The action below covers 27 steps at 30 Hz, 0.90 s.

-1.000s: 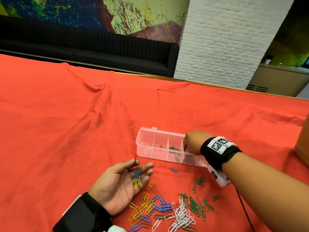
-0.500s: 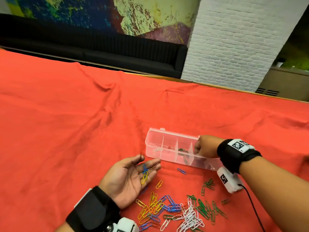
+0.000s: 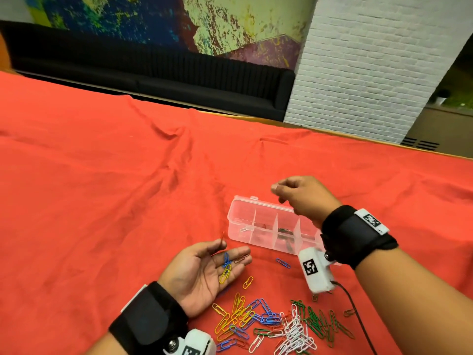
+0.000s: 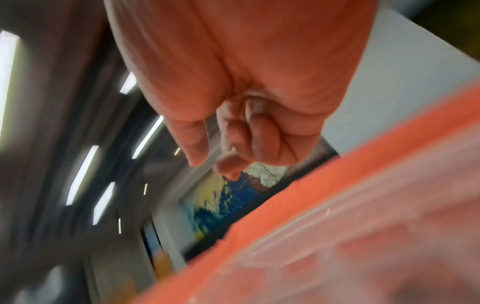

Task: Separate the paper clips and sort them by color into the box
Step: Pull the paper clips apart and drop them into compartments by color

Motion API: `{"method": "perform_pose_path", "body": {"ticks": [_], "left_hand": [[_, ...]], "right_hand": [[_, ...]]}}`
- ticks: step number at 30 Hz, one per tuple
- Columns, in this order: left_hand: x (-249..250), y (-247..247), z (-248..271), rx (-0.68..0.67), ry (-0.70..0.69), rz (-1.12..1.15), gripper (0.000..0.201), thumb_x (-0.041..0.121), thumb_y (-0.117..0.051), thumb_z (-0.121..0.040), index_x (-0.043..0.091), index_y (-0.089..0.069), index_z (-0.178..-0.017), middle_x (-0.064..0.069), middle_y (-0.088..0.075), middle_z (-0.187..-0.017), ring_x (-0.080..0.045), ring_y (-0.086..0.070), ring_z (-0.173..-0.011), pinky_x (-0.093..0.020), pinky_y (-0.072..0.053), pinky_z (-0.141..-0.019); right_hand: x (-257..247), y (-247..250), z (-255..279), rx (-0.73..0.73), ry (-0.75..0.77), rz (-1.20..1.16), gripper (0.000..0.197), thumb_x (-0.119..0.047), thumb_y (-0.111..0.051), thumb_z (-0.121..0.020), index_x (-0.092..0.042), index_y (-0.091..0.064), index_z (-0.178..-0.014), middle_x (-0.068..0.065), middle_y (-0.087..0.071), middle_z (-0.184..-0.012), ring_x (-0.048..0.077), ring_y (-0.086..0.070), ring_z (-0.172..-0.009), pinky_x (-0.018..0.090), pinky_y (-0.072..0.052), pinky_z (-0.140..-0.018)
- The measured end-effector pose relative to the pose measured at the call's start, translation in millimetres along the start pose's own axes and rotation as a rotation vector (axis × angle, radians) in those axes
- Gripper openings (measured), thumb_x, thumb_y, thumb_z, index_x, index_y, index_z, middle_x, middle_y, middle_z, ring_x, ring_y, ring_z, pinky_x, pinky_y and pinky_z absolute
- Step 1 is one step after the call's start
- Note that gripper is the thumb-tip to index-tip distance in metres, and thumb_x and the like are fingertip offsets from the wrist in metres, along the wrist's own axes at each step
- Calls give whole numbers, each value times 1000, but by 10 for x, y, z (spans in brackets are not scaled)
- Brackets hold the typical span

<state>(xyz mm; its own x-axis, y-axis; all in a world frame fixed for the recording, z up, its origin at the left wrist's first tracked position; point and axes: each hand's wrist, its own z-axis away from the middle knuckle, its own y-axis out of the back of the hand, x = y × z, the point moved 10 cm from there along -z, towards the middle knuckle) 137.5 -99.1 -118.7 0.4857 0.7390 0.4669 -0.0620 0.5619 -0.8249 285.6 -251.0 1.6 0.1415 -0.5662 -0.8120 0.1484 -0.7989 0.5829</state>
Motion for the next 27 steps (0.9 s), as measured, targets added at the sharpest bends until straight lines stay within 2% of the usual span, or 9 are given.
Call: {"method": "perform_pose_path", "body": {"ticks": [3,5,7,9,11,17,21,24,27], "left_hand": [[4,-19,7,-16,-4,1,13,18,-49,-92,11,-56,-84,-29,-59,-129,-42,-59,-121,-44,-49,-94],[-5,-42,3,-25,-3,-4,13,18,-49,-92,11,-56,-84,-29,-59,-130,-41,-58,-121,-43,-49,-94],[-16,-58,0,-35,2,-11,14,19,-48,-92,11,-57,-85,-29,-59,-131,-41,-58,-122,-43,-49,-94],[-20,-58,-1,-44,3,-9,14,20,-48,-93,11,-56,-86,-29,-58,-131,-41,-57,-123,-42,-49,-94],[-22,-49,-2,-46,4,-9,13,20,-47,-93,12,-56,-87,-29,-58,-132,-41,-57,-124,-42,-49,-95],[-16,-21,2,-32,1,-16,15,21,-46,-94,13,-56,-86,-28,-58,-133,-41,-56,-124,-44,-48,-97],[-9,31,5,-4,-3,-17,14,22,-48,-94,14,-56,-86,-25,-59,-133,-39,-56,-125,-45,-42,-106],[-6,51,5,13,-8,-11,13,22,-49,-93,14,-56,-85,-25,-59,-133,-38,-55,-127,-45,-35,-112],[1,54,-6,7,-16,-1,13,21,-49,-93,14,-56,-85,-25,-60,-132,-36,-56,-125,-41,-46,-103]], "right_hand": [[129,-293,282,-188,-341,-875,61,-58,-50,-93,0,-64,-109,10,-64,-85,12,-49,-58,23,-43,-49],[105,-418,475,-286,-440,-1178,90,-73,-41,-87,8,-56,-122,19,-68,-110,24,-63,-80,32,-55,-66],[91,-451,617,-318,-444,-1295,103,-80,-36,-82,11,-50,-129,27,-61,-128,37,-65,-107,42,-54,-90],[80,-484,730,-347,-417,-1313,106,-82,-34,-81,11,-48,-131,31,-57,-132,43,-59,-119,47,-46,-105],[91,-503,798,-378,-394,-1300,106,-82,-33,-82,10,-48,-132,31,-56,-133,44,-57,-122,49,-42,-109],[305,-164,694,-164,-387,-1231,78,-60,-43,-94,8,-48,-133,28,-61,-127,39,-61,-118,49,-51,-94],[350,22,498,-26,-388,-1161,63,-54,-46,-96,3,-56,-120,24,-64,-122,35,-64,-113,43,-57,-90],[262,114,367,4,-357,-1074,38,-36,-49,-98,-1,-60,-107,17,-66,-103,27,-67,-91,33,-54,-82],[285,316,298,57,-330,-940,22,-22,-50,-95,-5,-62,-92,12,-64,-87,20,-61,-74,27,-50,-72]]}}
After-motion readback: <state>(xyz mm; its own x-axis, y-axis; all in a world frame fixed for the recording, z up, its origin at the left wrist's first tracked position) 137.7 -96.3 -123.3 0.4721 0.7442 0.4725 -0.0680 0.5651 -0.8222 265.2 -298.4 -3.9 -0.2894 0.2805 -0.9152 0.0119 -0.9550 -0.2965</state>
